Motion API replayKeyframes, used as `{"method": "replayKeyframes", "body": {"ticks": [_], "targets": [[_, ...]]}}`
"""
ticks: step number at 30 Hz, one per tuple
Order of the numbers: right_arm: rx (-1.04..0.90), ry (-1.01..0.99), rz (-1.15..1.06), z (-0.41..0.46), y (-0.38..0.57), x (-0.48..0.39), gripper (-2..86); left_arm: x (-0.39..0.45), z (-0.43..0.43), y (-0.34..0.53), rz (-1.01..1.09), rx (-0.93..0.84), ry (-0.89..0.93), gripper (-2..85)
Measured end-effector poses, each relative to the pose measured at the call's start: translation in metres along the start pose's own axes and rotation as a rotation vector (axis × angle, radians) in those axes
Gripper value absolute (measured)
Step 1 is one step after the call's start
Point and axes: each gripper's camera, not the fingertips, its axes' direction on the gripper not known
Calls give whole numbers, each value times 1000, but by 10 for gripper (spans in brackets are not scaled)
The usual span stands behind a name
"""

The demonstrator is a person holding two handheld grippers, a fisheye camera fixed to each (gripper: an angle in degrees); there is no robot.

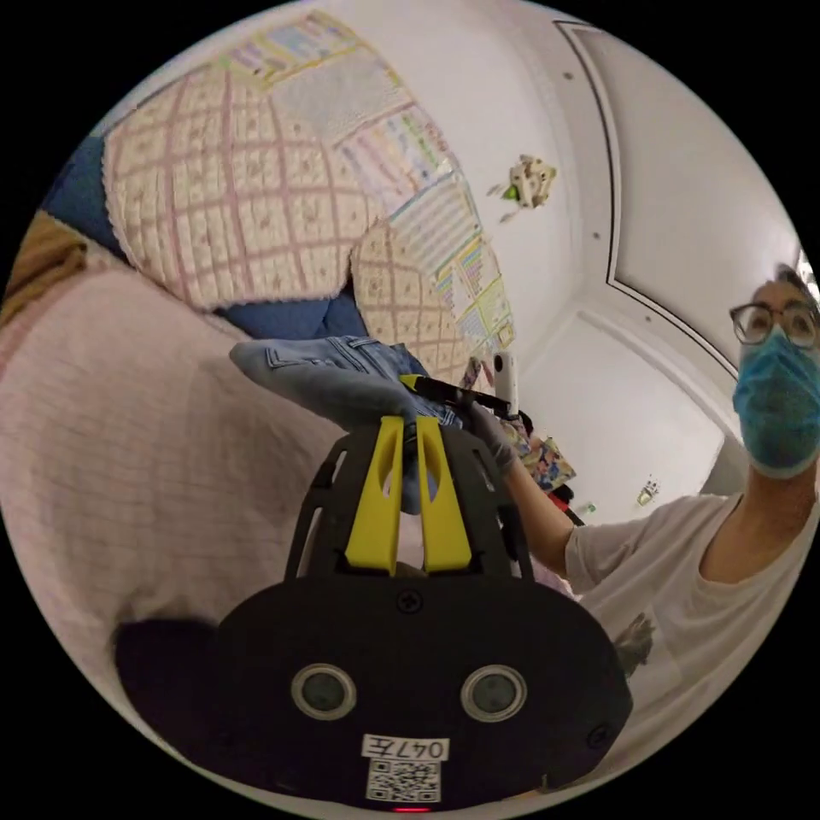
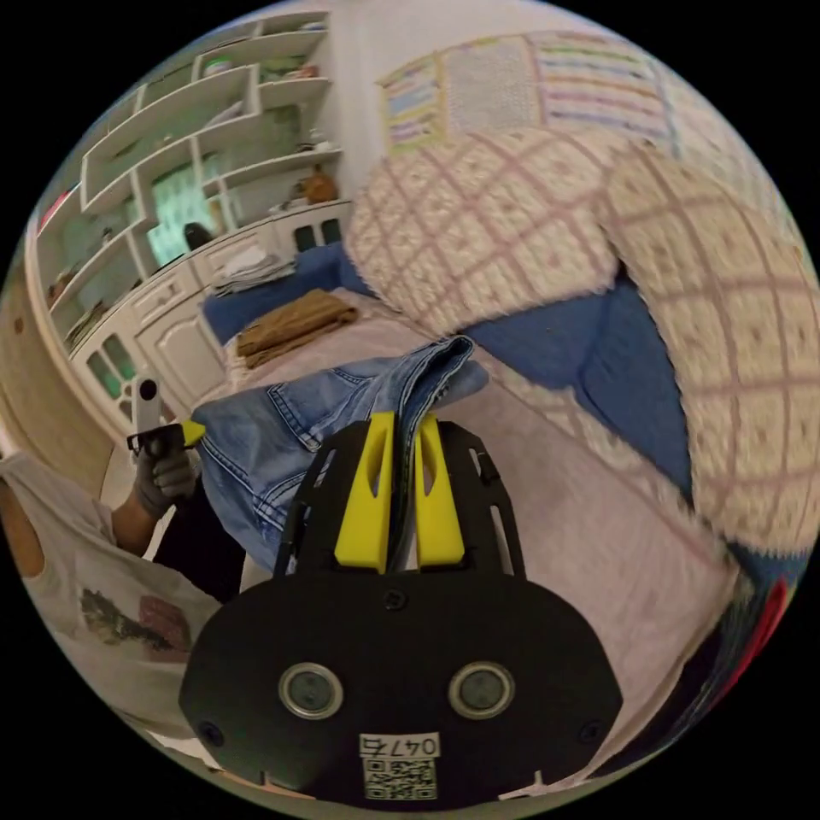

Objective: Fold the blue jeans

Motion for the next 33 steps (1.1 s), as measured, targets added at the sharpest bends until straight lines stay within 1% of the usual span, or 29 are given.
{"method": "replayKeyframes", "body": {"ticks": [1, 2, 3, 4, 5, 6, 8, 9, 11, 13, 15, 16, 17, 18, 19, 20, 21, 24, 26, 27, 28, 29, 30, 31, 32, 33], "targets": [[15, -43, -69, 11, -36, -23, 5, 3, -22, -4, 10, 33, -21, -7], [28, -92, -130, 25, -74, -46, 5, 9, -65, -11, 29, 98, -63, -7], [33, -117, -157, 32, -92, -57, 5, 13, -106, -20, 47, 158, -103, -7], [46, -162, -205, 48, -131, -79, 5, 14, -125, -25, 56, 186, -123, -7], [60, -200, -247, 64, -169, -102, 5, 14, -163, -36, 75, 239, -169, -7], [67, -217, -266, 72, -187, -113, 5, 13, -196, -49, 96, 285, -223, -7], [101, -270, -356, 103, -260, -161, 6, 5, -242, -72, 101, 348, -308, -7], [107, -280, -379, 110, -277, -173, 6, -2, -270, -88, 102, 388, -358, -7], [131, -317, -468, 139, -340, -219, 9, -15, -307, -111, 113, 449, -431, -7], [136, -333, -493, 166, -381, -246, 16, -35, -336, -134, 92, 499, -491, -7], [127, -318, -415, 198, -410, -258, 39, -88, -364, -160, -7, 546, -534, -7], [119, -274, -323, 218, -420, -258, 71, -105, -368, -165, -41, 543, -556, -6], [86, -249, -247, 235, -420, -254, 116, -142, -374, -170, -143, 523, -635, -6], [65, -249, -212, 242, -416, -251, 119, -179, -378, -168, -296, 488, -732, -5], [30, -266, -166, 251, -401, -247, 125, -195, -380, -165, -370, 468, -765, -5], [-2, -274, -162, 254, -380, -244, 125, -217, -386, -154, -440, 467, -750, -3], [-13, -269, -174, 252, -367, -243, 125, -221, -393, -142, -437, 530, -678, -1], [-5, -194, -266, 212, -291, -240, 118, -208, -396, -143, -419, 534, -681, 10], [28, -132, -279, 155, -229, -232, 110, -198, -396, -146, -418, 551, -642, 28], [39, -117, -279, 139, -215, -230, 109, -187, -395, -148, -409, 555, -630, 41], [59, -87, -273, 104, -185, -224, 106, -178, -394, -149, -400, 553, -634, 48], [80, -47, -257, 68, -156, -218, 102, -155, -388, -152, -367, 540, -665, 58], [94, -25, -248, 49, -140, -216, 100, -120, -377, -156, -284, 514, -728, 66], [117, 21, -225, 13, -109, -211, 93, -96, -369, -158, -223, 499, -779, 69], [137, 77, -199, -23, -77, -206, 83, -40, -346, -161, -78, 469, -920, 72], [147, 107, -183, -40, -60, -204, 76, 17, -318, -160, 86, 457, -1052, 72]]}}
